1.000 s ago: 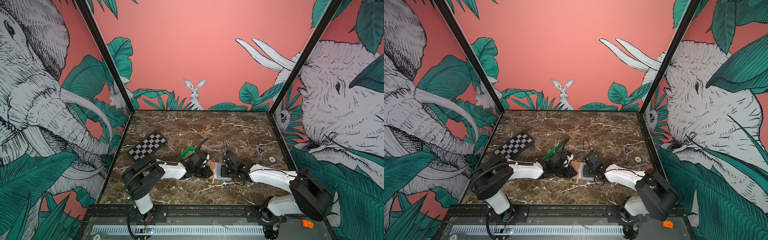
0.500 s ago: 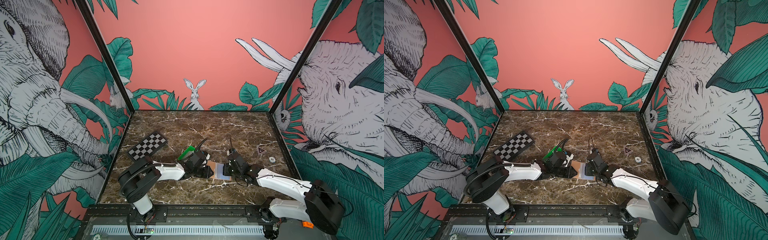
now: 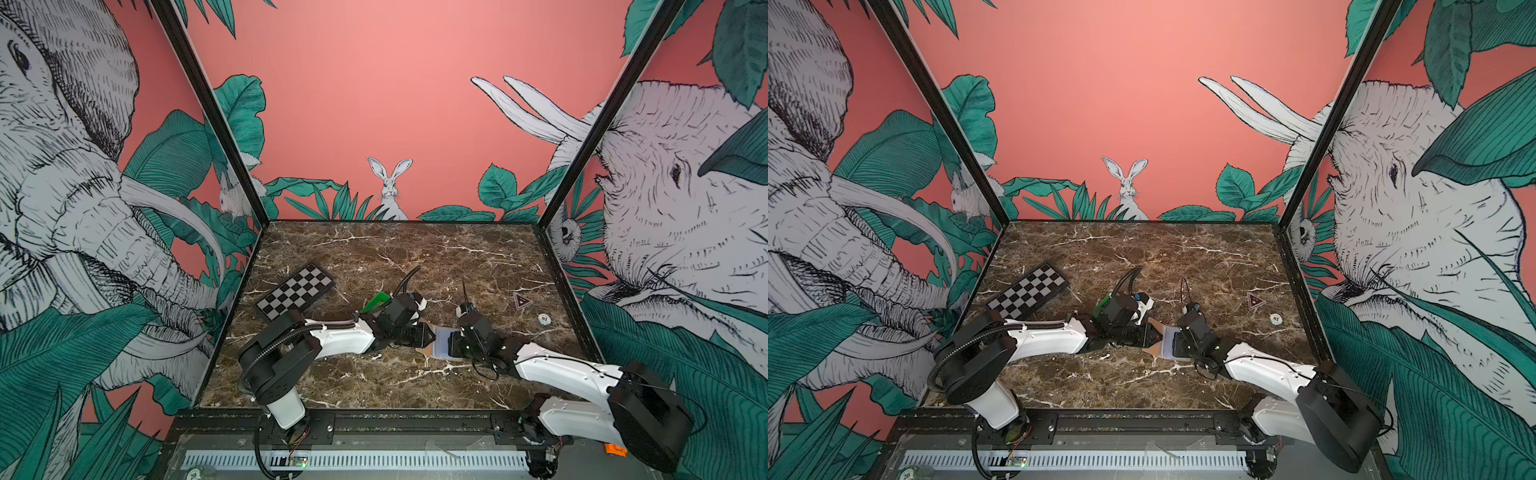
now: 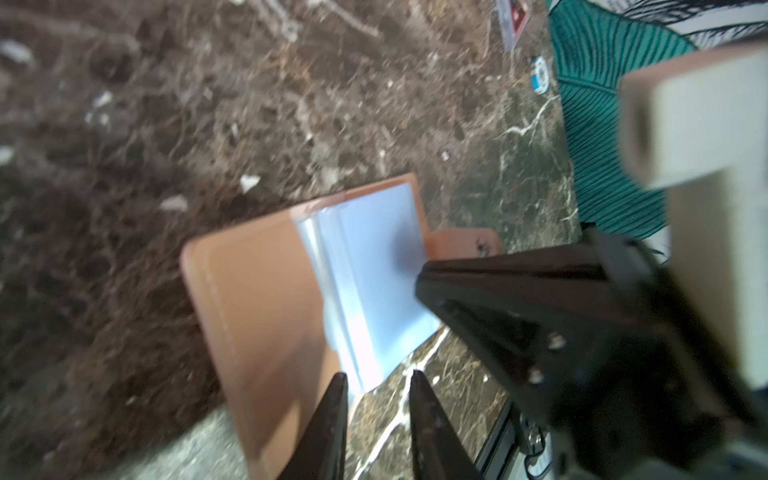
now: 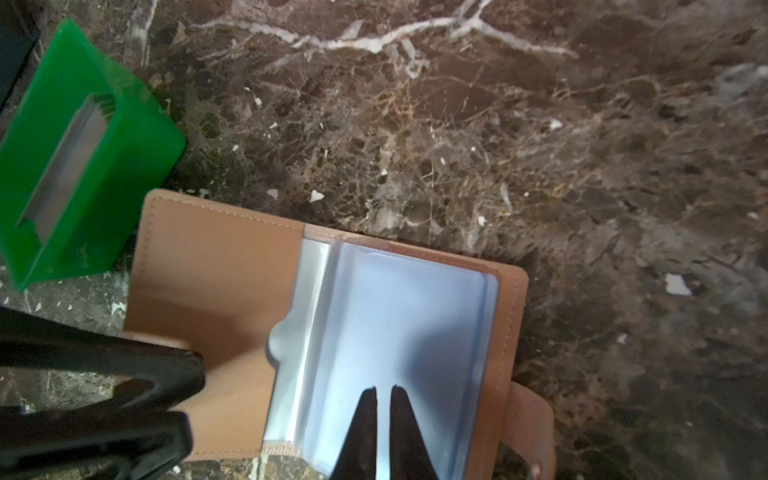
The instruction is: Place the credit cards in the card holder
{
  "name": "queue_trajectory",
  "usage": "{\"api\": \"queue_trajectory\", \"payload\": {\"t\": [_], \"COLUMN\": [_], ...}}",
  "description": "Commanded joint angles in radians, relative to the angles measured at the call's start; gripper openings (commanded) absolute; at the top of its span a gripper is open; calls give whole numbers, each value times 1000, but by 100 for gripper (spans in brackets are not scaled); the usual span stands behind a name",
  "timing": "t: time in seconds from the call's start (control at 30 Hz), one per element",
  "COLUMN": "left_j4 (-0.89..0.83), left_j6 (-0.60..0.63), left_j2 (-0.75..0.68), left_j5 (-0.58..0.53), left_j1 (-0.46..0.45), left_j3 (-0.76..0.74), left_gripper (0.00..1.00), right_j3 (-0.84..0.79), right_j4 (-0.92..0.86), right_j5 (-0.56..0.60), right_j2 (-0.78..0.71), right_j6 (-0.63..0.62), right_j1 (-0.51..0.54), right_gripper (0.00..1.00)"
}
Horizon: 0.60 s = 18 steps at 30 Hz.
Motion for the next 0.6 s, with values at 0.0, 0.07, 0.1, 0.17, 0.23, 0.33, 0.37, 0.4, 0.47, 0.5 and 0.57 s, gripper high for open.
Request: {"api": "queue_trajectory", "payload": {"t": [0.0,0.07,0.1,0.17,0.23,0.33,0.37,0.4,0.47,0.5,0.57], "left_j4": [-62,-69,-66,-64,-48,-35,-38,-46,-66,-79,-91], "left_j6": [40,44,41,39,33,16,15,18,27,33,34], "left_j2": [36,52,60,72,80,80,76,72,64,60,52], "left_j5": [0,5,13,25,32,27,21,10,-8,-16,-26], "left_j1": [9,16,20,22,23,21,20,17,11,5,-2], "left_j3": [39,46,45,43,31,6,-2,-10,-16,-20,-26], "left_gripper": [28,28,28,28,28,28,28,28,28,28,28], "right_j3": [-4,-7,-13,-22,-24,-20,-21,-22,-22,-23,-25], "right_j4": [15,8,9,14,11,9,14,20,39,51,69], "right_j5": [-9,5,11,19,27,28,26,24,19,13,4], "right_j2": [14,18,19,20,28,44,50,56,67,74,82], "right_j6": [14,28,38,46,46,45,44,45,46,49,51], "right_j1": [-4,-3,-3,-4,-4,-4,-4,-4,-3,-4,-3], "right_gripper": [10,11,11,11,11,11,11,11,11,11,11]}}
